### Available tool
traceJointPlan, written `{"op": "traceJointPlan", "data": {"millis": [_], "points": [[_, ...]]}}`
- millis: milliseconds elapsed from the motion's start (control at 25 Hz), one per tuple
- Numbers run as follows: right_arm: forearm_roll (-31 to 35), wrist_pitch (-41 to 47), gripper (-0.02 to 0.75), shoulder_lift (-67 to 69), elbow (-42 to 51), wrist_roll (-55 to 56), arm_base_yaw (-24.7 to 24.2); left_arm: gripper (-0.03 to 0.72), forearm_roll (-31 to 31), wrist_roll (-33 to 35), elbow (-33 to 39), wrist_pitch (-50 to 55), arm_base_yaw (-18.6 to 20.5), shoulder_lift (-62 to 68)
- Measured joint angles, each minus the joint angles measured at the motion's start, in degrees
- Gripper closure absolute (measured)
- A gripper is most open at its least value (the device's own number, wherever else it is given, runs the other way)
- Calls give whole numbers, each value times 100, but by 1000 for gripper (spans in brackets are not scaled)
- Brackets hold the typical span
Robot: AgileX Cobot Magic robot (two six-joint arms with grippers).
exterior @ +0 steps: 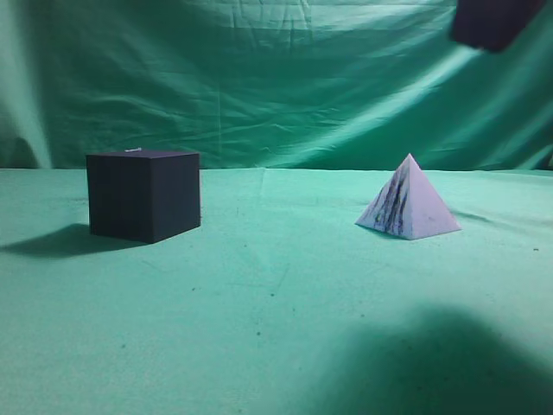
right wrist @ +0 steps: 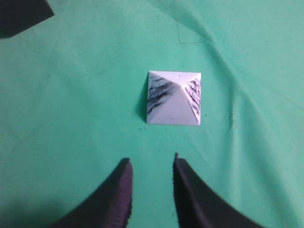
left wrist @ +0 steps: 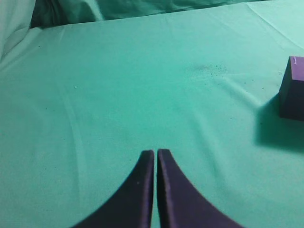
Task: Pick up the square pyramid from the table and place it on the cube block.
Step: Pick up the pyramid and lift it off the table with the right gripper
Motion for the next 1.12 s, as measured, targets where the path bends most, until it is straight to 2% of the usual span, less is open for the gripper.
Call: {"op": "traceJointPlan", "data": {"millis": [40, 160, 240, 280, 720, 1120], "points": [[0, 0, 473, 228, -136, 56, 0, 688, 0, 0, 0, 0, 0, 0], [-22, 0, 211, 787, -561, 552, 0, 688, 0, 0, 0, 0, 0, 0], [-65, 0, 108, 1139, -762, 729, 0, 688, 0, 0, 0, 0, 0, 0], [-119, 24, 83, 1278, -853, 789, 0, 688, 0, 0, 0, 0, 0, 0], [-292, 26, 93, 2622, -1240, 1086, -223, 688, 0, 0, 0, 0, 0, 0], [-273, -503, 93, 3037, -1274, 1086, -223, 688, 0, 0, 0, 0, 0, 0]]}}
